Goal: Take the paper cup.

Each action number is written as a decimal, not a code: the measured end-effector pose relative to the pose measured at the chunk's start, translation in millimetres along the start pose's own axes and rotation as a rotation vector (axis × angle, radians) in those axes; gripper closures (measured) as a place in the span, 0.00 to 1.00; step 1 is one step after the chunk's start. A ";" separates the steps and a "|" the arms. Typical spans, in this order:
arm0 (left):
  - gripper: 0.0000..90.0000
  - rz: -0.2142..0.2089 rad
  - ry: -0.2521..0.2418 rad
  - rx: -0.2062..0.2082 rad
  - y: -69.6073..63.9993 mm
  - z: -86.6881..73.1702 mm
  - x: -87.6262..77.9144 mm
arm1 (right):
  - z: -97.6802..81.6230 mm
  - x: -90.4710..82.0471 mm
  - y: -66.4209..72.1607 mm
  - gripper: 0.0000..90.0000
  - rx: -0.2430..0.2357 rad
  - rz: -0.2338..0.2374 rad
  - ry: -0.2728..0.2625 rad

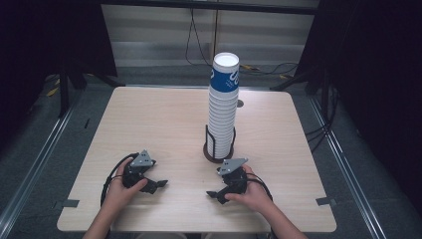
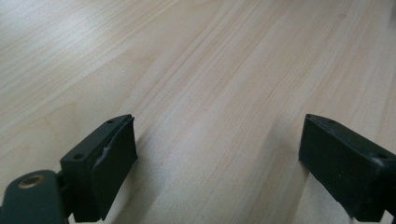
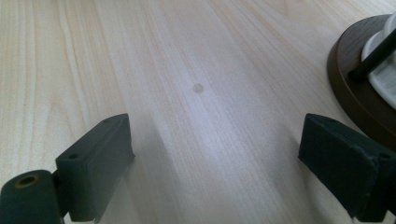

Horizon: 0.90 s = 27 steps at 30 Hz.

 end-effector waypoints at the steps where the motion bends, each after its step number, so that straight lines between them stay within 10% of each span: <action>1: 0.12 0.001 0.001 0.000 0.1 -0.1 -0.1 | 0.0 -0.1 0.1 0.10 0.002 -0.001 -0.001; 9: 0.12 0.020 0.008 -0.006 0.7 -1.5 -2.0 | -0.8 -17.2 0.2 0.18 0.027 0.031 0.117; 27: 0.18 -0.008 0.069 -0.090 -2.2 14.2 -10.0 | 85.0 -116.0 -54.6 0.17 0.030 -0.039 0.017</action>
Point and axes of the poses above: each handheld gripper's, and its own axes: x roughly forward along the jaws, z roughly out of its top, y roughly to its left, the point moved 10 cm from there along x, roughly forward along the jaws, and after that the axes turned 9 degrees about -y, right-handed, at the moved point
